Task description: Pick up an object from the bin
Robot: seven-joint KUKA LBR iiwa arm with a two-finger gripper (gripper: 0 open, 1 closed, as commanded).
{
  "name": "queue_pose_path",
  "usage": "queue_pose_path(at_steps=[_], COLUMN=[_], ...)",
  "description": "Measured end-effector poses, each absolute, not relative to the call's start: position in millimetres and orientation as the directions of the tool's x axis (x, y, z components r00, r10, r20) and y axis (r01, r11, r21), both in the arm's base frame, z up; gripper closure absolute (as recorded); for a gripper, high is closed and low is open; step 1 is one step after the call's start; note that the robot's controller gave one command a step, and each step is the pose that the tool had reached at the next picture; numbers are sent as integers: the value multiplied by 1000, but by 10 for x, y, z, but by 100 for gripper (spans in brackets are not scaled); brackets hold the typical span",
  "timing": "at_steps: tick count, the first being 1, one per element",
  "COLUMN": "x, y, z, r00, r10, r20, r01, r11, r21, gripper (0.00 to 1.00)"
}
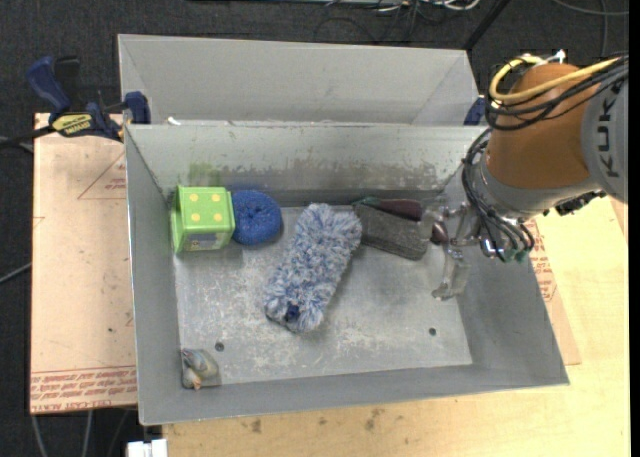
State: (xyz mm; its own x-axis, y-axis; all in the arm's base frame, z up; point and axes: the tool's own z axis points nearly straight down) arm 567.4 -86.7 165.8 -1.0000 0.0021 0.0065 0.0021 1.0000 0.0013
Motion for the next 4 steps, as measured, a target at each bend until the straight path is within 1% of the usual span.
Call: queue_pose_path(at_steps=[1,2,3,4], x=[5689,6057,6303,6481], y=[-864,-577,-499,-358], z=[1704,1371,906,776], r00=[-1000,-999,-999,-1000], r10=[0,49,40,5], r20=[-1,-13,-7,-9], r01=[0,49,40,5], r11=[1000,999,999,1000], r21=[0,-1,4,0], gripper=[0,0,0,100])
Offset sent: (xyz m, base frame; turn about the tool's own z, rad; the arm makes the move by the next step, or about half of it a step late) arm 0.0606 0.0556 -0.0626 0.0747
